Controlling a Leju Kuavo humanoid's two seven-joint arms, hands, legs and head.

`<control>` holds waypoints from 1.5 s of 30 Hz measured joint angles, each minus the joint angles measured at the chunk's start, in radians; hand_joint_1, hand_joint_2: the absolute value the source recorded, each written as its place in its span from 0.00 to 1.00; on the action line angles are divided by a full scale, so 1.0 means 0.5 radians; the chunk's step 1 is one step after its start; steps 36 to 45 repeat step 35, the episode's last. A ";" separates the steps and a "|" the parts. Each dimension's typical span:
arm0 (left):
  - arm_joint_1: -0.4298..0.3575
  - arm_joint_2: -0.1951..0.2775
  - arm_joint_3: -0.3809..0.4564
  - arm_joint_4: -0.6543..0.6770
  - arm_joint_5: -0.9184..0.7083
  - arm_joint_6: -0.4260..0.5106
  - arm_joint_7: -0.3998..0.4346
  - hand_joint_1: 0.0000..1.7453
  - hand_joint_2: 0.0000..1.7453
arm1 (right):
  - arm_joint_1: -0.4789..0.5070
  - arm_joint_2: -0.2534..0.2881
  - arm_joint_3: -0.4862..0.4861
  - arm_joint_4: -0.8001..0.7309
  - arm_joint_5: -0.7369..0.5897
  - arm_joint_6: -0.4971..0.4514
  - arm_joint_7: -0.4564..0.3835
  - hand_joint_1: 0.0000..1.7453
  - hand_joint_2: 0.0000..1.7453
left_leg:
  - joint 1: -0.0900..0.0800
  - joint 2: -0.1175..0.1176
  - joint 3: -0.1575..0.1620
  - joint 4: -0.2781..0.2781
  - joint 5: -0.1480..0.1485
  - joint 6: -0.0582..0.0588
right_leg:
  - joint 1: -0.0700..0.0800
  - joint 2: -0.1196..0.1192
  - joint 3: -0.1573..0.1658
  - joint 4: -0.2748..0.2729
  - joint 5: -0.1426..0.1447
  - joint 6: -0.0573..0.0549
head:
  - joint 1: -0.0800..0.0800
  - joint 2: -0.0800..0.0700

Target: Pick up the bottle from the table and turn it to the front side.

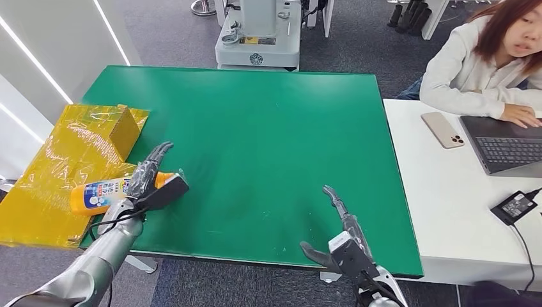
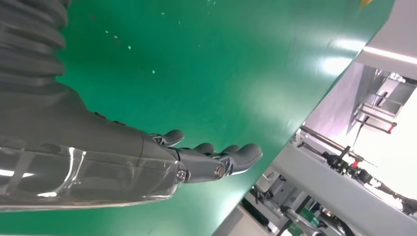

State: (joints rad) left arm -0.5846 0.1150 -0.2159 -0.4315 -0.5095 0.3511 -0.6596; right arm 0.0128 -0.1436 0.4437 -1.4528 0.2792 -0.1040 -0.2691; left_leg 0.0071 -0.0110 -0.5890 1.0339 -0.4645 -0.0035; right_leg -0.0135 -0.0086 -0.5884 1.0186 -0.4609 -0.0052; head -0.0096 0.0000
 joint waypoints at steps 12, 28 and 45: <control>0.370 -0.240 0.050 -1.294 0.960 0.459 -0.094 0.00 1.00 | -0.055 0.000 0.052 0.171 -0.255 -0.174 -0.168 0.00 1.00 | 0.000 0.005 -0.008 0.001 -0.005 0.003 | 0.000 0.005 -0.010 -0.003 -0.002 0.003 | 0.000 0.000; 1.063 -0.418 -0.647 -1.860 1.188 -0.109 0.166 0.00 1.00 | 0.214 0.229 -0.032 -0.322 -0.565 -0.282 -0.336 0.00 1.00 | 0.000 0.014 -0.010 0.000 -0.017 0.007 | 0.000 0.014 -0.012 -0.006 -0.008 0.007 | 0.000 0.000; 1.065 -0.448 -0.597 -1.860 1.102 -0.097 0.128 0.00 1.00 | 0.285 0.315 -0.157 -0.407 -0.511 -0.188 -0.337 0.00 1.00 | 0.000 0.014 -0.010 0.000 -0.017 0.007 | 0.000 0.014 -0.012 -0.005 -0.008 0.007 | 0.000 0.000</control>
